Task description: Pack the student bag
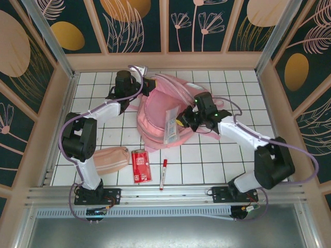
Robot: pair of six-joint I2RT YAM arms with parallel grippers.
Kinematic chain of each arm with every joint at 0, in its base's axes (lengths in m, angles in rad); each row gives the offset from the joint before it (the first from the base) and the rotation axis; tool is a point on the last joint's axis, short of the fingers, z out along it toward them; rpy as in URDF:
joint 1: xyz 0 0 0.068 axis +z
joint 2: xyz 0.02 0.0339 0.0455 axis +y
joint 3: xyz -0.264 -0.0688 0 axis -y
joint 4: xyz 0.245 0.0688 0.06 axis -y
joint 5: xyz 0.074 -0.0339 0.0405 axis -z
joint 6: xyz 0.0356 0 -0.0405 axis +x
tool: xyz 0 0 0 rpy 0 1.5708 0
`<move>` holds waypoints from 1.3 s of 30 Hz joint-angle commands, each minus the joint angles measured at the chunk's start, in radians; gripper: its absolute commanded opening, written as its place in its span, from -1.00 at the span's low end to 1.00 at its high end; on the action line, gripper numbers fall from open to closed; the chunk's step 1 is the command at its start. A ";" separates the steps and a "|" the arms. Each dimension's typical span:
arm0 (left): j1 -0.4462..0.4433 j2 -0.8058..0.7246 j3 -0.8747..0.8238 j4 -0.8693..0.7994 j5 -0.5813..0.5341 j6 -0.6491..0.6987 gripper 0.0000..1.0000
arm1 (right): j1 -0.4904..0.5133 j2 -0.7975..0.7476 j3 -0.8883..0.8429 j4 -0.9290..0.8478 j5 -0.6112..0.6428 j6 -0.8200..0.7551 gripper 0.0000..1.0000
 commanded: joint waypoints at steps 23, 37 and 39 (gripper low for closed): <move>-0.067 -0.073 -0.151 0.301 0.020 -0.128 -1.00 | -0.054 0.457 0.187 0.524 0.642 0.724 -1.00; -0.089 -0.058 -0.136 0.285 0.003 -0.160 -1.00 | 0.054 0.564 0.283 0.711 0.706 1.055 -0.78; -0.088 -0.050 -0.135 0.294 0.001 -0.170 -1.00 | 0.048 0.556 0.275 0.735 0.679 1.030 -0.63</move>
